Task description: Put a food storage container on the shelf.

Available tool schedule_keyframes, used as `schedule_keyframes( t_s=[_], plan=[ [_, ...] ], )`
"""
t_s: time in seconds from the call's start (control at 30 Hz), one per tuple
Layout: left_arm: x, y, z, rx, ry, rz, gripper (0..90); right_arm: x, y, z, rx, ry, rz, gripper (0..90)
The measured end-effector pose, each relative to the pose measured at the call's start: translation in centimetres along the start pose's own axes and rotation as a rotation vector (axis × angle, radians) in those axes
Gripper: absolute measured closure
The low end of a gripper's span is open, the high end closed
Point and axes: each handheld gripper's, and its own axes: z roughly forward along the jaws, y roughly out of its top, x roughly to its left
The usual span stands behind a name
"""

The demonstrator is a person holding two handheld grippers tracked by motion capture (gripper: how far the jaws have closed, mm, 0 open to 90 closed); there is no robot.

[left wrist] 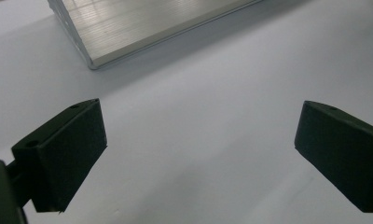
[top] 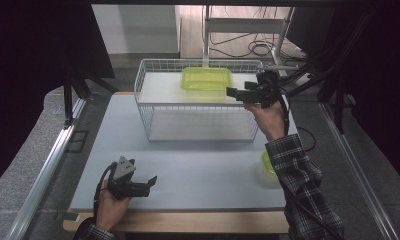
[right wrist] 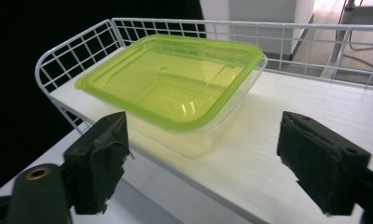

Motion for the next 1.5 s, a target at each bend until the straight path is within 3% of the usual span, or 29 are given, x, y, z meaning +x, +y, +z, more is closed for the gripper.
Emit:
schedule_keyframes(
  t_s=[0.23,0.6,0.93,1.5],
  plan=[
    [-0.1,0.0,0.0,0.005,0.008,0.006,1.6,1.4,-1.5,-1.4,-0.027,0.011,-0.086,9.6],
    [-0.1,0.0,0.0,0.004,0.007,0.005,1.5,2.3,-4.7,-2.5,-0.009,0.021,-0.155,5.0],
    [-0.2,0.0,0.0,0.003,0.006,0.013,1.6,2.4,-8.3,-3.5,0.022,0.008,-0.203,1.1],
    [-0.3,0.0,0.1,0.005,0.01,0.025,1.8,2.0,-14.4,-5.5,0.017,-0.052,-0.218,0.5]
  ],
)
